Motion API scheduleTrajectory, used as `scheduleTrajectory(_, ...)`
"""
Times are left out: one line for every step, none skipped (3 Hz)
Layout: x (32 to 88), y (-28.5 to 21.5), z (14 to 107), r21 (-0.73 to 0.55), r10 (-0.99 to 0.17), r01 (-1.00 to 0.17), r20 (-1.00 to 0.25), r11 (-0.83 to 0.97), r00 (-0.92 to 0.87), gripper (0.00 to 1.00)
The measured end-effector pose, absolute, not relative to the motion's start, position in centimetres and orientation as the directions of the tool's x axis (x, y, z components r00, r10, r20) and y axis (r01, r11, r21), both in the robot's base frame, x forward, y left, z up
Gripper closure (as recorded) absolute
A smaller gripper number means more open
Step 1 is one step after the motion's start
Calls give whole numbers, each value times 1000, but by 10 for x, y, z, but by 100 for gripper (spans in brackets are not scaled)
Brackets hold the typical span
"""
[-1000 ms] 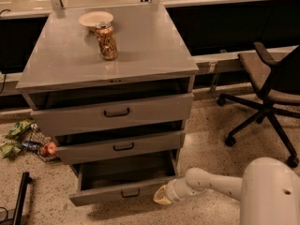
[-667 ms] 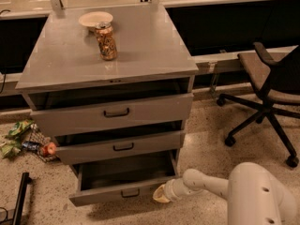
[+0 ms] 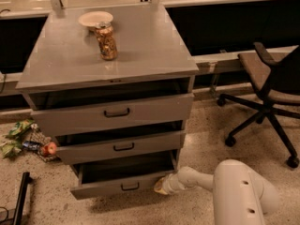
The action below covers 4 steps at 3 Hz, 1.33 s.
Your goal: Close bottom drawer
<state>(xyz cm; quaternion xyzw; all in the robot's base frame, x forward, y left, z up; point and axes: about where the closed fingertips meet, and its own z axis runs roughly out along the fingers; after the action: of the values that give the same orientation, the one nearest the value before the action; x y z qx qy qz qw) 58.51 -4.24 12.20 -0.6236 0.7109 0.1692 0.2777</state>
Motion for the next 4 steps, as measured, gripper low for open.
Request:
scheduleTrajectory(596, -45, 121, -145, -806, -974, -589, 174, -56, 100)
scheduleTrajectory(613, -49, 123, -212, -825, -960, -564, 184, -33, 100)
scheduleTrajectory(632, -54, 130, -295, -848, -937, -530, 184, 1, 100)
scheduleTrajectory(644, -56, 132, -333, -857, -926, -515, 177, 22, 100)
